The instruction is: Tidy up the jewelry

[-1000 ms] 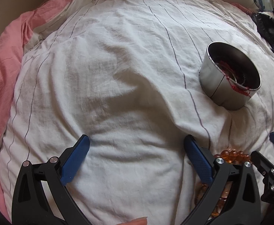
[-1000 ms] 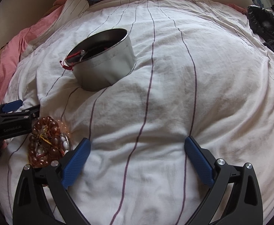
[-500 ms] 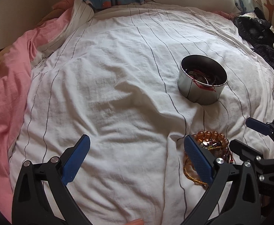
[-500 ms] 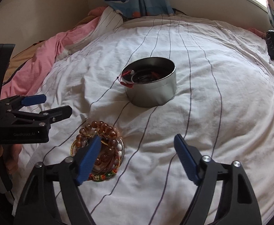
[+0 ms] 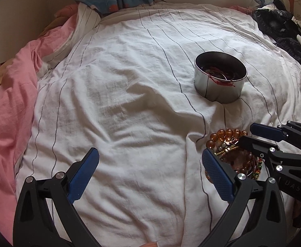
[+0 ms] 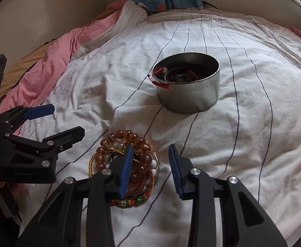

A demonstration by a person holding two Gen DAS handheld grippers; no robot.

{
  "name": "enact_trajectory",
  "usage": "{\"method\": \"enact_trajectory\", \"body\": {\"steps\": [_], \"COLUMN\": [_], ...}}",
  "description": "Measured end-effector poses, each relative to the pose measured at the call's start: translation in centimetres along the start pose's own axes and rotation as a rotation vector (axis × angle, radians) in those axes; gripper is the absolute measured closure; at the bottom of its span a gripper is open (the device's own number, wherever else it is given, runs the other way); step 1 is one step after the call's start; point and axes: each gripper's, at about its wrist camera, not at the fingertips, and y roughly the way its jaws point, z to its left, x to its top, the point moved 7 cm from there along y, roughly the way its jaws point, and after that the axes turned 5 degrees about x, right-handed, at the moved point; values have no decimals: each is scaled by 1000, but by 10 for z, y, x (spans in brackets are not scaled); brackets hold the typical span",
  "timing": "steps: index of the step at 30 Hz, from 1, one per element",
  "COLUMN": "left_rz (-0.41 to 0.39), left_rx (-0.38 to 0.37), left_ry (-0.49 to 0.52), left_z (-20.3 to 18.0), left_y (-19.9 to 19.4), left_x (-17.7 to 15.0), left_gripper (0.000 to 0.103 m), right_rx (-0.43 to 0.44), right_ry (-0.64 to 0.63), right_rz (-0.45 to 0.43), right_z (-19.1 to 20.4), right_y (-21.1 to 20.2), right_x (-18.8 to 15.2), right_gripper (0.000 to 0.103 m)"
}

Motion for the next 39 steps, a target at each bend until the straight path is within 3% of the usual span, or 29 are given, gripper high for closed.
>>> {"method": "enact_trajectory", "body": {"steps": [14, 21, 27, 32, 36, 39], "left_rz": [-16, -17, -19, -10, -25, -43], "left_rx": [10, 14, 2, -111, -219, -249], "left_ry": [24, 29, 27, 54, 111, 131], "left_z": [-6, -6, -7, -24, -50, -66], "left_y": [-4, -4, -5, -9, -17, -20], "left_x": [0, 1, 2, -2, -7, -7], "left_gripper": [6, 6, 6, 6, 8, 11], "right_rx": [30, 23, 30, -9, -60, -86], "right_ry": [-11, -15, -4, 38, 92, 111], "right_rz": [4, -19, -96, -154, -137, -123], "right_z": [8, 9, 7, -16, -46, -57], "right_y": [3, -3, -28, -57, -66, -68], "right_x": [1, 4, 14, 15, 4, -3], "right_gripper": [91, 91, 91, 91, 91, 91]}}
